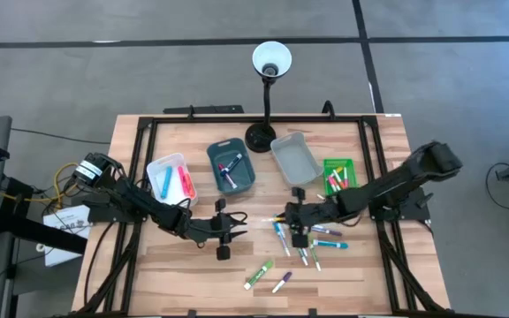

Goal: Pick & Place Markers
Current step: Put the yellow highlighter pen into the green bin

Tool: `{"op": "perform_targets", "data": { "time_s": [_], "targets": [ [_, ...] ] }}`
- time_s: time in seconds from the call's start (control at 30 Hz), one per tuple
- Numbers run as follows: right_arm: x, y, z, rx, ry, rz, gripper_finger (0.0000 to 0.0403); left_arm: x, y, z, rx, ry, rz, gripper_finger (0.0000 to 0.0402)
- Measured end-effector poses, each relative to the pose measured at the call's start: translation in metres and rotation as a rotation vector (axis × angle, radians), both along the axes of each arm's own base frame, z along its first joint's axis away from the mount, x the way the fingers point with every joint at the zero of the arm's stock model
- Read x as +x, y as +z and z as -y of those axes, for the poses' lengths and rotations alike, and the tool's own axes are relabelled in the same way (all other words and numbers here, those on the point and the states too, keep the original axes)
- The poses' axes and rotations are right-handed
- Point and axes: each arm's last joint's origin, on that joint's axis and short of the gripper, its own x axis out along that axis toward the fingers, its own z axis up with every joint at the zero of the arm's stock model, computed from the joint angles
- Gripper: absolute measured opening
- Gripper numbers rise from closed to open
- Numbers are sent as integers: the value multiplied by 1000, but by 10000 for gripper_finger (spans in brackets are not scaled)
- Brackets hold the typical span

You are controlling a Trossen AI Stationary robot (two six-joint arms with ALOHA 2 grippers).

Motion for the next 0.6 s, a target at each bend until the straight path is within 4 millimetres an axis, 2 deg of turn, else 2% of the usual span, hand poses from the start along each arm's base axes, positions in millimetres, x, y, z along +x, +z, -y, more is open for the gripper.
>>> {"op": "perform_targets", "data": {
  "time_s": [0.17,0.3,0.47,0.6],
  "targets": [
    [-45,33,5,-66,-103,-69,41,0,0,0,-36,13,3,106],
    [-83,49,19,-129,-371,-79,44,0,0,0,-42,16,3,106],
    [-120,49,35,-108,-722,-113,40,0,0,0,-46,17,4,106],
    [-136,38,43,-86,-920,-162,46,0,0,0,-67,25,5,106]
  ]
}}
